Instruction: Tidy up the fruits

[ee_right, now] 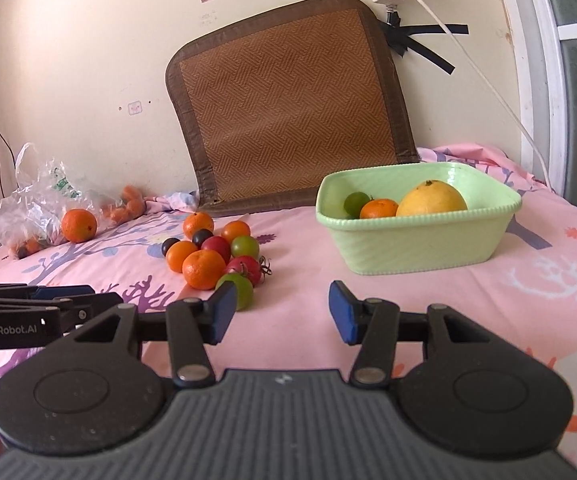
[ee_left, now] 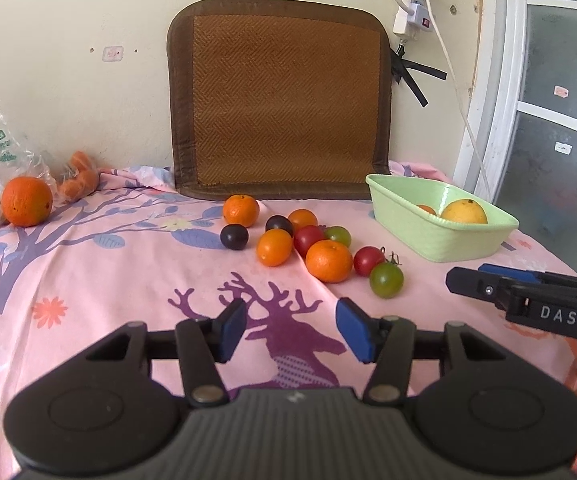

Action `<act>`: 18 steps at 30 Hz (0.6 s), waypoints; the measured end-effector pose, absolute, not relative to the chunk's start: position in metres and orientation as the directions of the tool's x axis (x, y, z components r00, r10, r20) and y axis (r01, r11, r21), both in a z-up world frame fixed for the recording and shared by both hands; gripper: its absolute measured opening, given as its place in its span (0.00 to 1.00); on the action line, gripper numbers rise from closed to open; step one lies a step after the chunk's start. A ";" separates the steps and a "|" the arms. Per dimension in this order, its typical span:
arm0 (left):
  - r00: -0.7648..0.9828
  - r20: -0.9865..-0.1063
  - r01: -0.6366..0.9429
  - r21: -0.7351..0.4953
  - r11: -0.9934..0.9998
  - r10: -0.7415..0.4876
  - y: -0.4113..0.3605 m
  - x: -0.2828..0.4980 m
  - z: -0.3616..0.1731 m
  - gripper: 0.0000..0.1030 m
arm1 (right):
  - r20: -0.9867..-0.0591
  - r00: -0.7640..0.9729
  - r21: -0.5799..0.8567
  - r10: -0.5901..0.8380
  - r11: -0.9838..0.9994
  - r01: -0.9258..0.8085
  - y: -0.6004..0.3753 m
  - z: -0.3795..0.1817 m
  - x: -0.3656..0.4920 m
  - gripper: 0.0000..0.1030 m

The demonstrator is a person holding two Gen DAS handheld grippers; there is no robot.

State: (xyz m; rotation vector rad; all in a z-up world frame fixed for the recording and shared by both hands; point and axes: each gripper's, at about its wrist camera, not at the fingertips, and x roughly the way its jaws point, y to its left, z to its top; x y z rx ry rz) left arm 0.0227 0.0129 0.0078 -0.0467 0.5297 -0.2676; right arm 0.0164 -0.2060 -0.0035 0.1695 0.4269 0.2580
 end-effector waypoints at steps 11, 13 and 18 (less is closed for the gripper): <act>0.829 -0.492 0.240 -0.116 0.964 -0.266 0.014 0.023 0.008 0.52 | -0.385 0.879 0.217 0.282 0.953 -0.211 -0.206 -0.003 0.016 0.55; 0.831 -0.490 0.240 -0.113 0.964 -0.264 0.014 0.023 0.008 0.53 | -0.384 0.879 0.217 0.283 0.953 -0.211 -0.206 -0.003 0.016 0.56; 0.830 -0.491 0.240 -0.113 0.964 -0.264 0.014 0.024 0.007 0.53 | -0.383 0.879 0.218 0.283 0.953 -0.211 -0.206 -0.003 0.016 0.56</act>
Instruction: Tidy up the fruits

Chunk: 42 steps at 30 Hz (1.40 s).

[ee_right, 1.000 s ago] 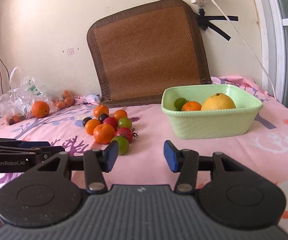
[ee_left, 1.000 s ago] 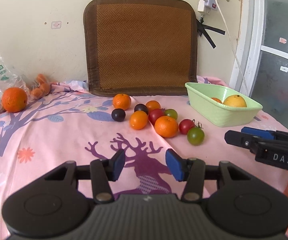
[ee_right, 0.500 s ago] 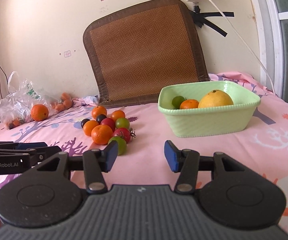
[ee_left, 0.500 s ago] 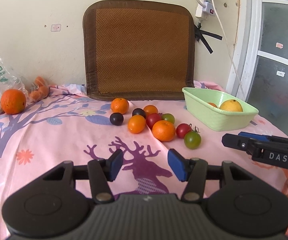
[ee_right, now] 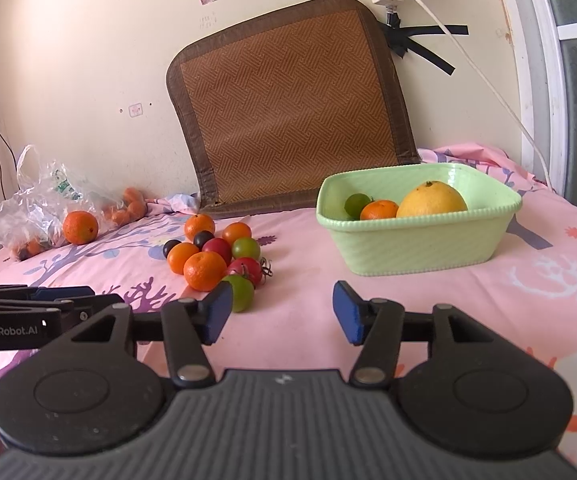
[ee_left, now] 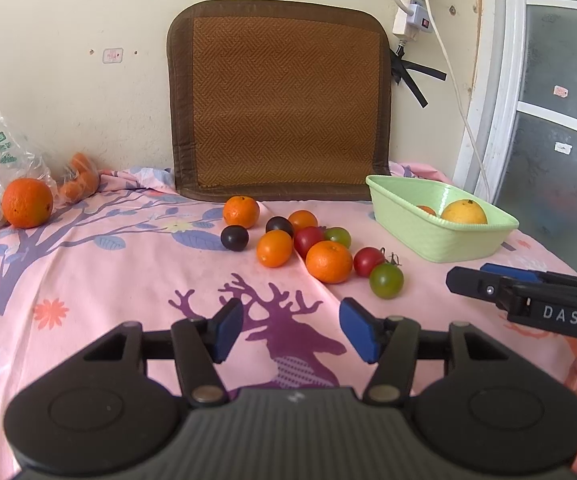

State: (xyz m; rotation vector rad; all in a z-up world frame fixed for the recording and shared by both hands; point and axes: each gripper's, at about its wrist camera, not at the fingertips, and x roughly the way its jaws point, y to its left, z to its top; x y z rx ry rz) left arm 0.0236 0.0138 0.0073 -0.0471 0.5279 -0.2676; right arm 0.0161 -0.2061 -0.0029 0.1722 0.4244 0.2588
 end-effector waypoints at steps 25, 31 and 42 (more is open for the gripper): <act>0.748 -0.559 0.210 -0.312 0.927 -0.357 0.040 0.047 0.002 0.53 | -0.426 0.837 0.174 0.343 0.939 -0.296 -0.196 -0.003 0.026 0.57; 0.677 -0.593 0.224 -0.398 0.890 -0.436 0.031 0.082 0.009 0.53 | -0.465 0.799 0.086 0.382 0.917 -0.389 -0.176 -0.002 0.044 0.57; 0.628 -0.635 0.205 -0.423 0.883 -0.450 0.001 0.143 0.005 0.43 | -0.562 0.731 0.084 0.388 0.906 -0.416 -0.164 -0.009 0.073 0.34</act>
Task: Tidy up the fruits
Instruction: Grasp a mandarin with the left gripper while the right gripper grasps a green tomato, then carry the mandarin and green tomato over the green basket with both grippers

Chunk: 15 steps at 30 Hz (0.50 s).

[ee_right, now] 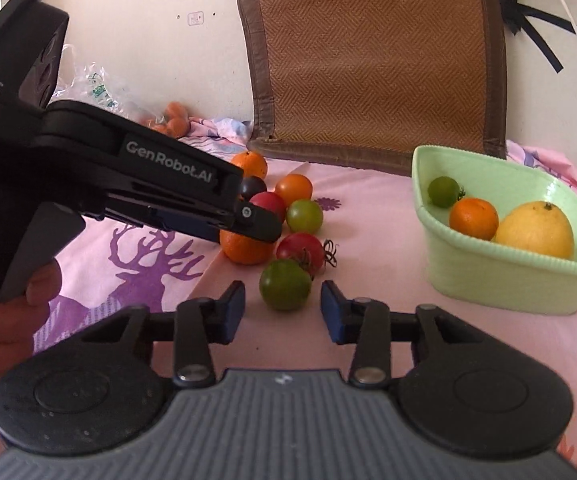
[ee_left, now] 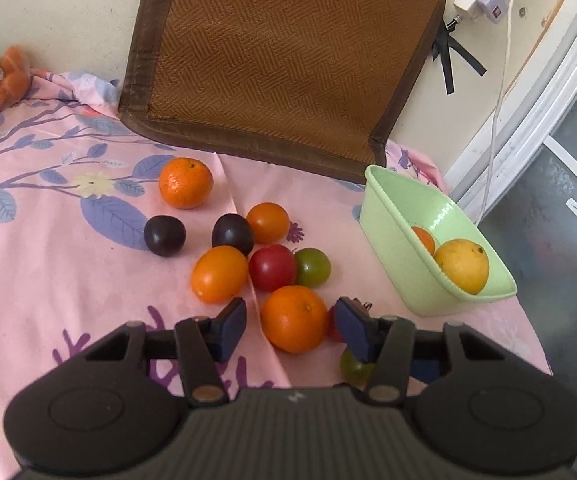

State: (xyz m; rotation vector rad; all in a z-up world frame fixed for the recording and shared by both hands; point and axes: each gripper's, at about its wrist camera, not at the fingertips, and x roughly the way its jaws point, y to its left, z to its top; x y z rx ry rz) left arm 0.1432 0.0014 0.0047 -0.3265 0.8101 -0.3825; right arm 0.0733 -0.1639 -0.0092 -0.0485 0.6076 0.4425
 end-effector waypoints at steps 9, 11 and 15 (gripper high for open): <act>0.660 -0.603 0.225 -0.410 0.884 -0.448 0.003 0.112 0.008 0.36 | -0.514 0.760 0.083 0.398 0.905 -0.417 -0.169 -0.005 0.046 0.29; 0.665 -0.588 0.240 -0.414 0.878 -0.460 0.008 0.095 0.010 0.36 | -0.505 0.770 0.083 0.390 0.910 -0.406 -0.173 -0.006 0.034 0.29; 0.670 -0.578 0.257 -0.409 0.876 -0.466 0.017 0.062 0.012 0.36 | -0.493 0.791 0.070 0.363 0.922 -0.380 -0.180 -0.004 0.016 0.29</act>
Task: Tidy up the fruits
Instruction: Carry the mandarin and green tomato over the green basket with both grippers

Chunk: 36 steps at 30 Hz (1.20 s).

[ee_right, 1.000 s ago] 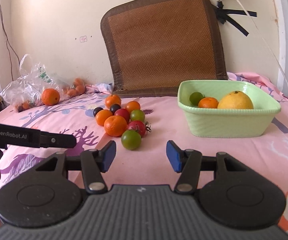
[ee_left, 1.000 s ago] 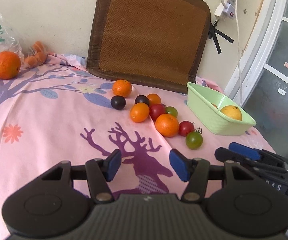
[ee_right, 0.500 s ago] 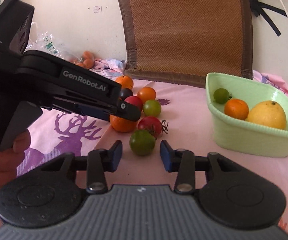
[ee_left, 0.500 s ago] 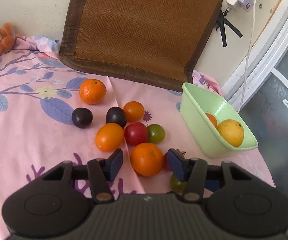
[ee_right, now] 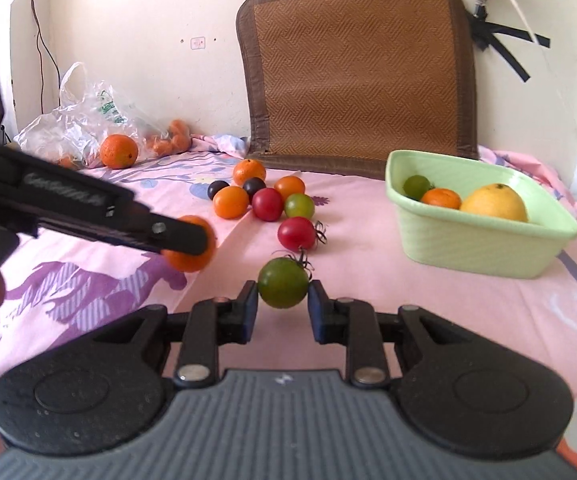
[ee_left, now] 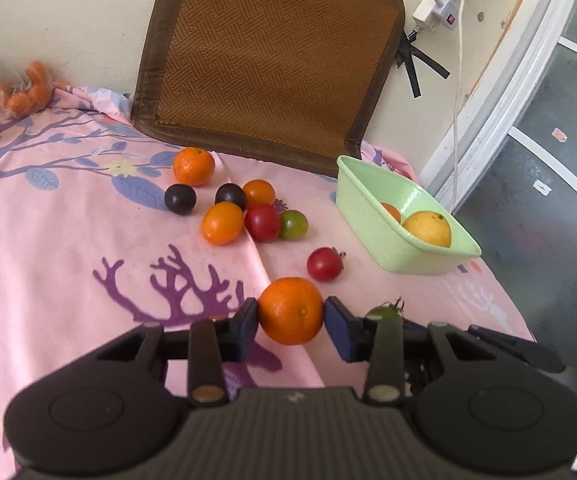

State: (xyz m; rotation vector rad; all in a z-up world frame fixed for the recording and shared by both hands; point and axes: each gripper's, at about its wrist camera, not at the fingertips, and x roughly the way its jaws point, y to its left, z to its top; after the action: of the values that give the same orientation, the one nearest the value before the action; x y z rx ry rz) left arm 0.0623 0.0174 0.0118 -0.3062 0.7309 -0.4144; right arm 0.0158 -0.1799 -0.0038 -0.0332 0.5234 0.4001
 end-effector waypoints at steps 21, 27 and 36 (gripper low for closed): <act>0.711 -0.560 0.291 -0.316 0.903 -0.425 0.015 0.024 -0.002 0.38 | -0.522 0.786 0.010 0.330 0.924 -0.382 -0.174 -0.011 0.006 0.30; 0.712 -0.557 0.290 -0.322 0.901 -0.428 0.016 0.024 -0.003 0.38 | -0.522 0.786 0.012 0.331 0.924 -0.382 -0.174 -0.012 0.006 0.30; 0.712 -0.552 0.291 -0.331 0.898 -0.434 0.017 0.024 -0.004 0.37 | -0.519 0.789 0.007 0.329 0.924 -0.382 -0.174 -0.011 0.006 0.29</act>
State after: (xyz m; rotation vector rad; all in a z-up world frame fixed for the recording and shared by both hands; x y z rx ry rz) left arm 0.0241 0.0170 -0.0035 -0.2274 0.6671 -0.4060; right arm 0.0059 -0.1737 -0.0113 -0.1002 0.5400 0.3836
